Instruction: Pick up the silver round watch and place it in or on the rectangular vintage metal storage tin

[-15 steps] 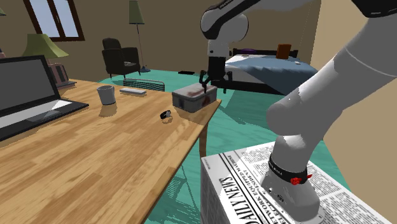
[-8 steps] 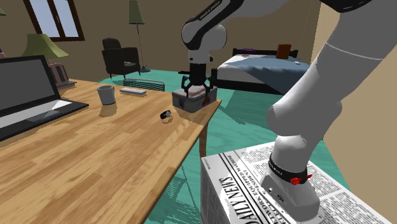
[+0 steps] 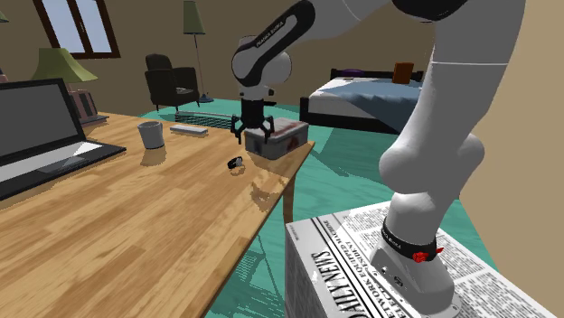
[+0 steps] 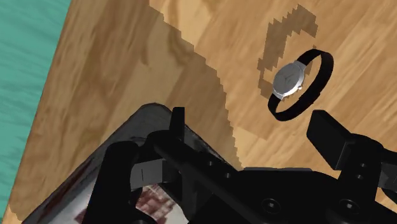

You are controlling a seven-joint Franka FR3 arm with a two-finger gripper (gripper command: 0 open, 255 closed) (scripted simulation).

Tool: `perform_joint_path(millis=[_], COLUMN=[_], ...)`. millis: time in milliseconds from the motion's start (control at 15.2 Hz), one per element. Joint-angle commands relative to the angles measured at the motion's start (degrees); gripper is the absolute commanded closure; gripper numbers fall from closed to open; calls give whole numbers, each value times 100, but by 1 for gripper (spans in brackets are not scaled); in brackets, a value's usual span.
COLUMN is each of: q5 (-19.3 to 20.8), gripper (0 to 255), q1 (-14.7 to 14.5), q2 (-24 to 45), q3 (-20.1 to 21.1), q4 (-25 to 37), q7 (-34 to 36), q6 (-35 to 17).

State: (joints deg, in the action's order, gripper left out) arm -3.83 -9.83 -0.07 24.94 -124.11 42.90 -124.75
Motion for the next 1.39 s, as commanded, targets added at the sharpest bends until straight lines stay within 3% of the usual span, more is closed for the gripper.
perform_joint_path(millis=[0,132,660,1188,1254,1320], q5=[312,638,852,851,851,851], gripper=[0,0,0,0,255,255], q1=[-88,-209,-281,-281,-281,-281], q2=[423,841,1196,1196,1196,1196], q3=[87,120,62,62,62,62], q4=[316,674,477,478,478,478], q7=[339,652,798,798,798,798], q6=[-154,-233,-750,-749,-749,-749])
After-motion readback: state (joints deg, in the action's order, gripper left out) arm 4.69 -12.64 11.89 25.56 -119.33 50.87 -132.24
